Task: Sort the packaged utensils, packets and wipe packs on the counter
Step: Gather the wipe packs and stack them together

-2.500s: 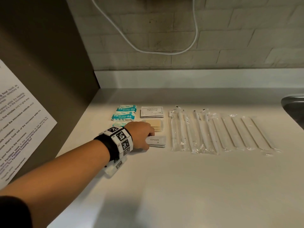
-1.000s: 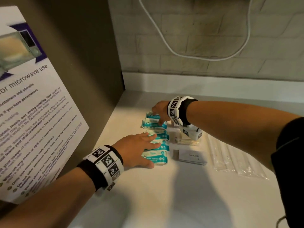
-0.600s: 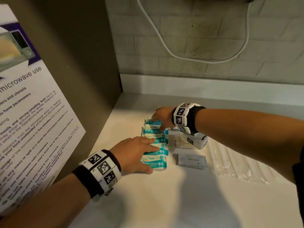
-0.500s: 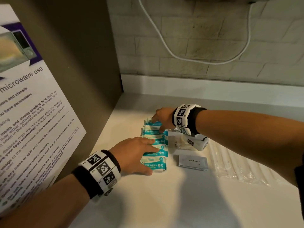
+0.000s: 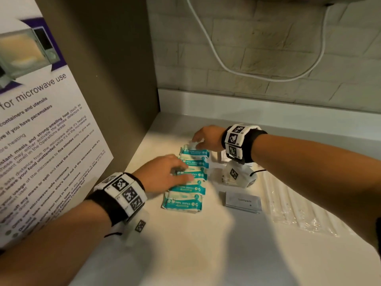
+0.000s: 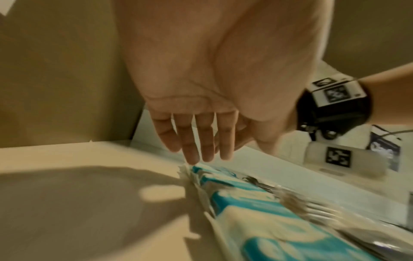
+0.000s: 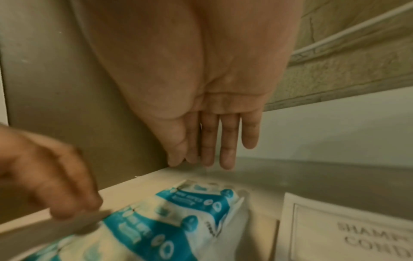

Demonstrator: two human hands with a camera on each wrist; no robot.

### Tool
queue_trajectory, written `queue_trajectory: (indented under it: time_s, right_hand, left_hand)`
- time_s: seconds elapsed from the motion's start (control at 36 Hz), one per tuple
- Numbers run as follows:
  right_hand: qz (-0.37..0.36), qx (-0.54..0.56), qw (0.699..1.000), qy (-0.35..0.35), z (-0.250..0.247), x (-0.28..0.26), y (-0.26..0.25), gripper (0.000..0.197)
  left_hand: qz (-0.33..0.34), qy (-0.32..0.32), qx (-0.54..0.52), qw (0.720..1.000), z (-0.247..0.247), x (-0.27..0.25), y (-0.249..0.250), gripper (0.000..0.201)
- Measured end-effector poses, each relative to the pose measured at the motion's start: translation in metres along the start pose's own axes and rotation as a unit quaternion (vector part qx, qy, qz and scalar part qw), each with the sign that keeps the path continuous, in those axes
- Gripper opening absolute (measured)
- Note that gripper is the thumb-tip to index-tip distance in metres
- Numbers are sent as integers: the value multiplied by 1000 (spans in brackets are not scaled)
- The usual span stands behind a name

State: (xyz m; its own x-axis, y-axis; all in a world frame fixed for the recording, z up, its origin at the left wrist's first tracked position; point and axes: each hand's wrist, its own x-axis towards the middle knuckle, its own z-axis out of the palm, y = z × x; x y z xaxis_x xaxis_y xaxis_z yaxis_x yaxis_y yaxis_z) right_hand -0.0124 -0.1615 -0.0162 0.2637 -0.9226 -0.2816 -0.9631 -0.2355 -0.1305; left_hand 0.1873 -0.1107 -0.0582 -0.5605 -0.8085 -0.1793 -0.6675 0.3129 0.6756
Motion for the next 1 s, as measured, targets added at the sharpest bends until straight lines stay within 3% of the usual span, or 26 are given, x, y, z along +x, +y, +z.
queue_trajectory:
  time_s: [0.08, 0.25, 0.89, 1.0]
  right_hand:
    - [3, -12, 1000, -1, -3, 1, 3, 39]
    - [-10, -35, 997, -61, 9, 9, -1, 42]
    - [-14, -76, 993, -86, 18, 8, -10, 46]
    - [-39, -68, 996, -42, 15, -6, -18, 41]
  left_hand:
    - [-4, 79, 30, 996, -5, 16, -5, 35]
    - [-6, 7, 172, 985, 0, 30, -6, 47]
    - [-11, -9, 74, 997, 4, 33, -16, 52]
    - [3, 18, 54, 998, -4, 25, -14, 45]
